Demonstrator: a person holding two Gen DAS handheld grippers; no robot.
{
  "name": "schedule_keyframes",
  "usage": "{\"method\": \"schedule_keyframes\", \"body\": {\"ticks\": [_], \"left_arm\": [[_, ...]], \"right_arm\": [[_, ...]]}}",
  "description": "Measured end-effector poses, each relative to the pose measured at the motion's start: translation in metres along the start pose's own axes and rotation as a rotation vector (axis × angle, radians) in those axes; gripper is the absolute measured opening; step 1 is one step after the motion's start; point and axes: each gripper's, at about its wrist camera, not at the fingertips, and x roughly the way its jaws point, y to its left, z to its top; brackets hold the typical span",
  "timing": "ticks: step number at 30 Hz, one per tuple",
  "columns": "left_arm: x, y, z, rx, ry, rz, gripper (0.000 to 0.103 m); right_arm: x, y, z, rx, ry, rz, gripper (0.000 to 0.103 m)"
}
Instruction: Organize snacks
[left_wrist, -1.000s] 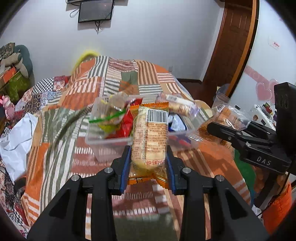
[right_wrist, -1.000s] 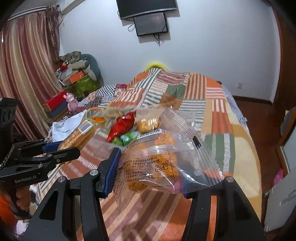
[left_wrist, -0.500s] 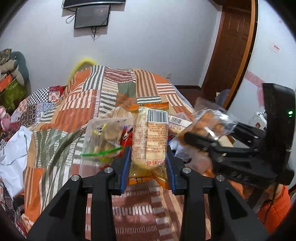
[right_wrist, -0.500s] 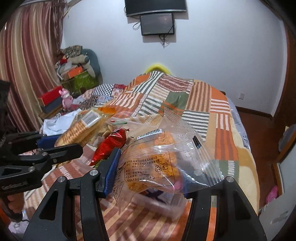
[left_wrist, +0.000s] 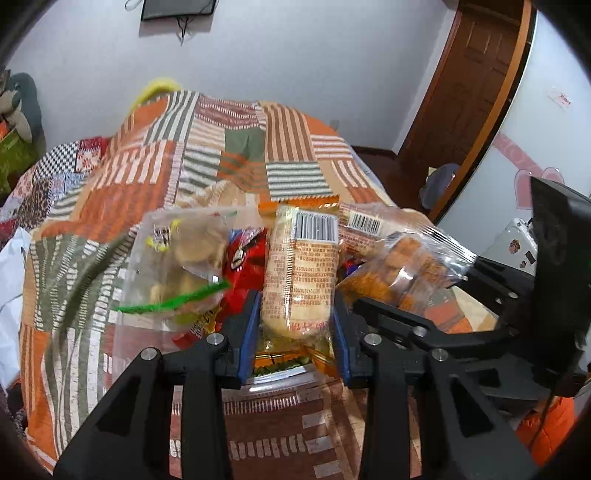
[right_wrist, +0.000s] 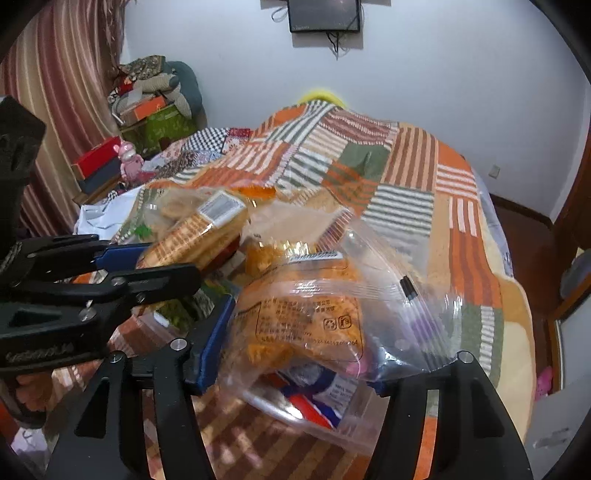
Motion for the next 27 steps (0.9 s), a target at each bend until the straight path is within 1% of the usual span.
{"method": "schedule_keyframes", "body": {"ticks": [4, 5, 6, 8, 10, 12, 15, 18, 22, 27], "left_arm": [[0.003, -0.004, -0.005, 0.01, 0.028, 0.012, 0.037], [0.003, -0.004, -0.006, 0.013, 0.032, 0.011, 0.039], [-0.001, -0.006, -0.007, 0.018, 0.03, 0.007, 0.042], [-0.009, -0.01, -0.009, 0.027, 0.01, 0.011, 0.056], [-0.019, -0.013, -0.01, 0.039, -0.014, 0.017, 0.06], [-0.031, -0.017, -0.011, 0.054, -0.038, 0.026, 0.061], [-0.047, -0.019, -0.011, 0.05, -0.064, 0.03, 0.062], [-0.065, -0.02, -0.011, 0.042, -0.095, 0.037, 0.062], [-0.097, -0.022, -0.011, 0.039, -0.166, 0.051, 0.062], [-0.145, -0.028, -0.013, 0.026, -0.28, 0.064, 0.062]], "right_arm": [[-0.009, -0.004, -0.007, 0.028, 0.004, 0.013, 0.062], [-0.011, -0.006, -0.009, 0.033, 0.002, 0.012, 0.063], [-0.015, -0.007, -0.01, 0.041, 0.0, 0.012, 0.063], [-0.02, -0.009, -0.012, 0.051, -0.007, 0.014, 0.063], [-0.028, -0.008, -0.012, 0.052, -0.02, 0.008, 0.064], [-0.037, -0.007, -0.01, 0.046, -0.053, -0.003, 0.065], [-0.044, -0.004, -0.005, 0.031, -0.067, -0.03, 0.064], [-0.056, -0.002, -0.001, 0.039, -0.096, -0.033, 0.065], [-0.08, 0.002, 0.0, 0.046, -0.156, -0.041, 0.065], [-0.124, 0.013, 0.001, 0.044, -0.264, -0.052, 0.07]]}}
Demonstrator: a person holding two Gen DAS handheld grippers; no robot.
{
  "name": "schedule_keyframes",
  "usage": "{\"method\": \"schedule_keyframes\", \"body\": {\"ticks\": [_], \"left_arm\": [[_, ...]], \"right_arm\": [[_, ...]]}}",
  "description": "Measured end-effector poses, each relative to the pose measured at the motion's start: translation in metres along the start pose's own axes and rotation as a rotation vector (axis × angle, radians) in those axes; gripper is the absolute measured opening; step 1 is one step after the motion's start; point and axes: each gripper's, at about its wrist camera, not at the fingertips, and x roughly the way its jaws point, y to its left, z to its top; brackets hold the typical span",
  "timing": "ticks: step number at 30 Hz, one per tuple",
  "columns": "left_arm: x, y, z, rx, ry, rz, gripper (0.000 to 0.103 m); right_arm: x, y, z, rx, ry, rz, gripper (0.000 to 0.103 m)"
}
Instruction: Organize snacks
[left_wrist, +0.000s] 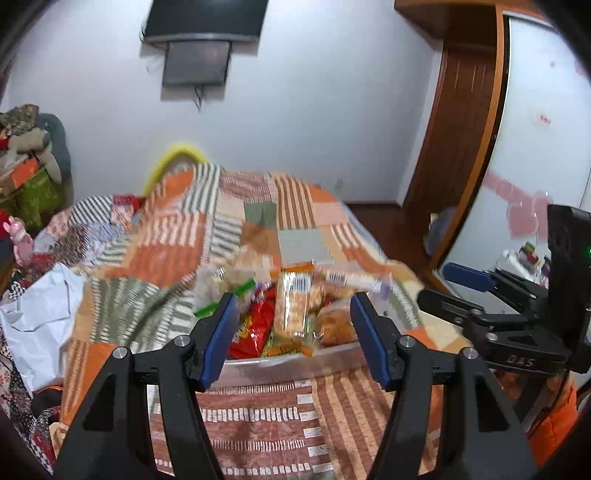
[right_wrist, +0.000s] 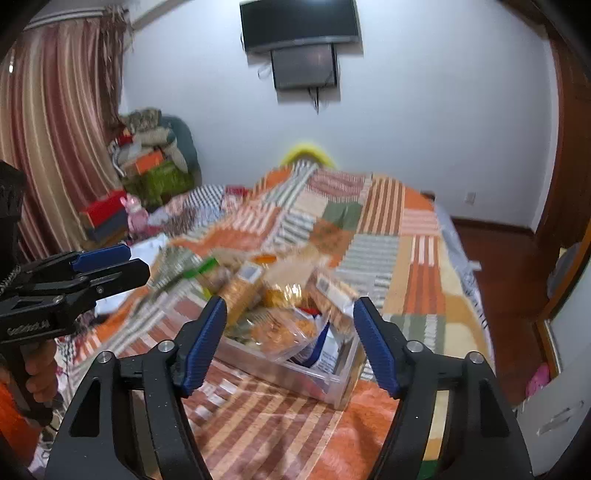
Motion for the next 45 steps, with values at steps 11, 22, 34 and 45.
{"method": "schedule_keyframes", "body": {"ticks": [11, 22, 34, 45], "left_arm": [[-0.096, -0.021, 0.007, 0.033, -0.233, 0.072, 0.099], [-0.14, -0.038, -0.008, 0.06, -0.319, 0.094, 0.102], [-0.149, -0.039, -0.017, 0.056, -0.322, 0.094, 0.102], [-0.149, -0.038, -0.02, 0.055, -0.317, 0.094, 0.103]], "right_arm": [[-0.082, 0.03, 0.009, 0.012, -0.207, 0.017, 0.089], [-0.108, 0.047, -0.003, 0.03, -0.288, -0.021, 0.103], [-0.119, 0.053, -0.013, 0.039, -0.299, -0.042, 0.103], [-0.119, 0.055, -0.013, 0.038, -0.297, -0.044, 0.103]]}}
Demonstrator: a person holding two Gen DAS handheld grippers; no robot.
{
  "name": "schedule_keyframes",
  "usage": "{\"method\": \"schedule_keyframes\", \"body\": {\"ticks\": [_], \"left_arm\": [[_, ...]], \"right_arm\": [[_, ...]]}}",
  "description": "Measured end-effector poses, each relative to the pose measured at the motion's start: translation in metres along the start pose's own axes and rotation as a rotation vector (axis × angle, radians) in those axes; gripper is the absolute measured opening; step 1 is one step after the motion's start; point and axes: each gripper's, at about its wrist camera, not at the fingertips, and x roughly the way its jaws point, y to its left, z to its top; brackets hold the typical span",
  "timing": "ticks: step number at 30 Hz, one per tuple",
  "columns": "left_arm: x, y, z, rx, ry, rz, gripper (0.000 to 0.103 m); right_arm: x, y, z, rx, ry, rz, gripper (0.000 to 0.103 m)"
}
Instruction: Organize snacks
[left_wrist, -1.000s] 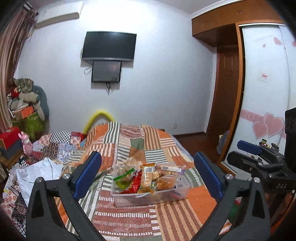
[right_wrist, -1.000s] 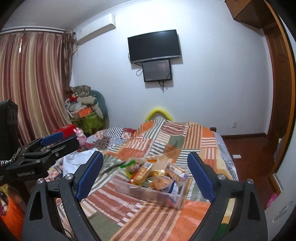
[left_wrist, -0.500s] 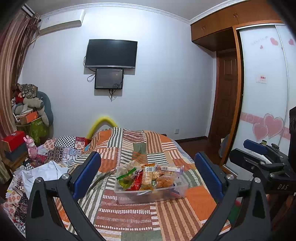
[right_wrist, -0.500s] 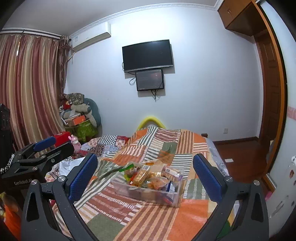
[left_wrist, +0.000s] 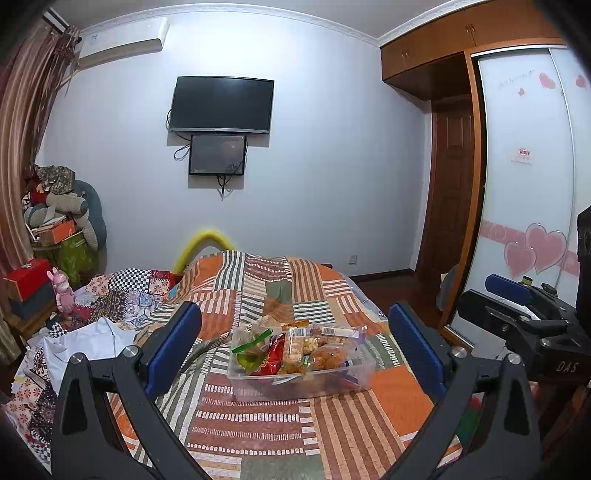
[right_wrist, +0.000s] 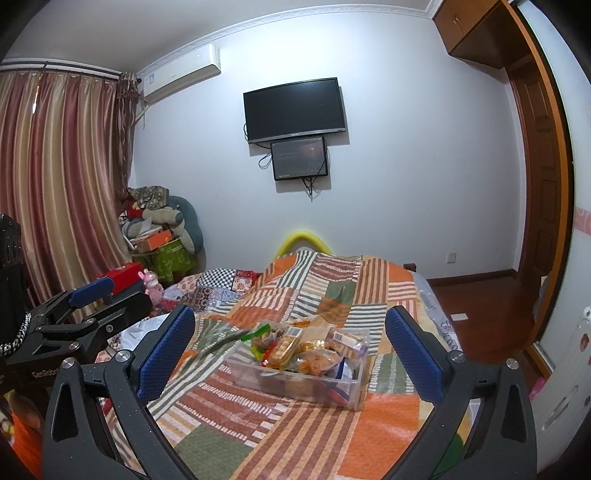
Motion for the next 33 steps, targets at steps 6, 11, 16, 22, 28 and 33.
{"method": "schedule_keyframes", "body": {"ticks": [6, 11, 16, 22, 28, 33], "left_arm": [[0.0019, 0.0032, -0.0004, -0.008, 0.003, -0.003, 0.103], [0.0021, 0.0039, -0.0005, -0.007, 0.004, -0.003, 0.103], [0.0022, 0.0044, -0.0009, -0.005, 0.002, -0.004, 0.103], [0.0007, 0.0037, -0.0015, -0.005, 0.001, -0.009, 0.103], [-0.0001, 0.0045, -0.0013, -0.008, 0.004, -0.01, 0.103], [0.0002, 0.0052, -0.0004, -0.009, 0.008, -0.018, 0.103]], "right_arm": [[-0.0005, -0.0011, 0.0005, 0.001, 0.005, -0.003, 0.103], [-0.0028, -0.0021, 0.0019, 0.005, -0.002, -0.005, 0.103], [-0.0044, -0.003, 0.0018, 0.006, 0.0, -0.007, 0.103], [-0.0072, -0.0027, 0.0029, 0.003, -0.005, -0.009, 0.103], [-0.007, -0.0024, 0.0029, 0.001, -0.005, -0.01, 0.103], [-0.0079, -0.0025, 0.0035, 0.002, -0.008, -0.008, 0.103]]}}
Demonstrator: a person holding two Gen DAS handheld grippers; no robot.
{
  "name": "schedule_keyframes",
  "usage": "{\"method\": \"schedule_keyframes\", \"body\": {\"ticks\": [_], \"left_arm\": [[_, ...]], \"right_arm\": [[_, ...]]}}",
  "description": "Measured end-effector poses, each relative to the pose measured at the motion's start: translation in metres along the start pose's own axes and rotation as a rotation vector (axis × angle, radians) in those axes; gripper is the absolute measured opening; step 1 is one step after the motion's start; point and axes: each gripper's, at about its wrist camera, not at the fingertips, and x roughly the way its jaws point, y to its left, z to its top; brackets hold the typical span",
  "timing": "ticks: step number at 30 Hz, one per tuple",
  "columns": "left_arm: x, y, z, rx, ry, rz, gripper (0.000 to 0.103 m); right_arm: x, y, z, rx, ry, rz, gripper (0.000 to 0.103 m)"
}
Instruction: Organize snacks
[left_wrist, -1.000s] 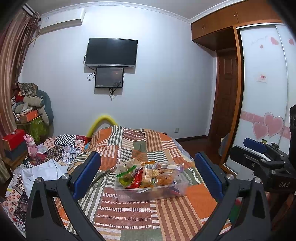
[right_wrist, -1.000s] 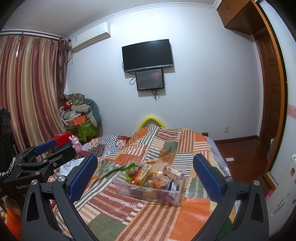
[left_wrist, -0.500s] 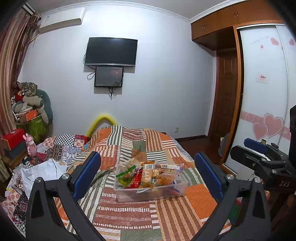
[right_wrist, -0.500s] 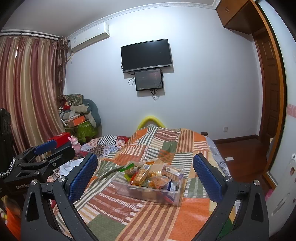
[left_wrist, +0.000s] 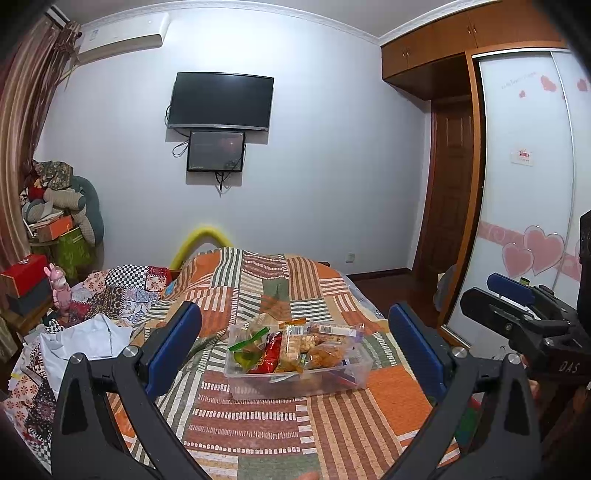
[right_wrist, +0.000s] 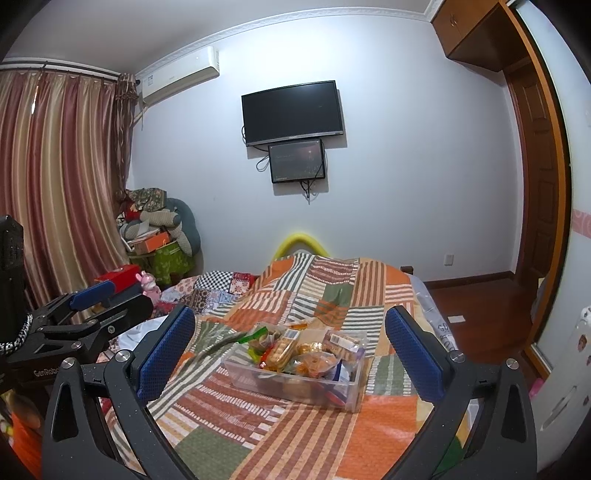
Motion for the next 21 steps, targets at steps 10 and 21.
{"method": "schedule_keyframes", "body": {"ticks": [10, 21], "left_arm": [[-0.0012, -0.0046, -0.0005, 0.023, -0.007, -0.017, 0.103], [0.001, -0.0046, -0.0009, -0.002, 0.004, -0.038, 0.103]], "right_arm": [[-0.0015, -0.0029, 0.0025, 0.008, 0.001, 0.002, 0.103], [0.0008, -0.0057, 0.0014, 0.014, 0.006, 0.002, 0.103]]}}
